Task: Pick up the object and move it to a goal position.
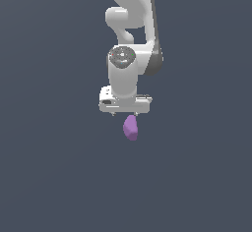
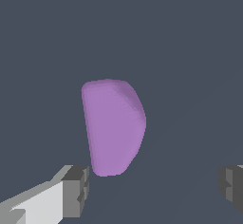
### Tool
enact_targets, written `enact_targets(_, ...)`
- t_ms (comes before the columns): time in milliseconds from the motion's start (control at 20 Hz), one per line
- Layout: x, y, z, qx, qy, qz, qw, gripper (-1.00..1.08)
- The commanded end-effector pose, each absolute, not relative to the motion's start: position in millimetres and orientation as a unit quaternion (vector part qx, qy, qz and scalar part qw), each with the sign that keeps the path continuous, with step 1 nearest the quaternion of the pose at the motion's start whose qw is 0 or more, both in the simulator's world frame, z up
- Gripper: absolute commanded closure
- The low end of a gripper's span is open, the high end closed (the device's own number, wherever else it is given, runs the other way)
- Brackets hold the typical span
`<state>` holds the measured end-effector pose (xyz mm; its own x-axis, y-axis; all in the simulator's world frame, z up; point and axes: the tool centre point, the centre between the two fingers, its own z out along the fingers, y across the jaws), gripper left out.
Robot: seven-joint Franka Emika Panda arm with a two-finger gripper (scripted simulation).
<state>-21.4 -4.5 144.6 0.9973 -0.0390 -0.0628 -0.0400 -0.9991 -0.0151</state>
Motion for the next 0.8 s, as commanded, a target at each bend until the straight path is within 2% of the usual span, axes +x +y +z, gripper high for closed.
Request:
enact_targets(0,-21.4,-4.5,144.6,-0.999,0.020,0.031,0.008,-0.92)
enact_targets(750,-20.4,-14.5,145.6,-0.999,0.018,0.035,0.009,-0.92)
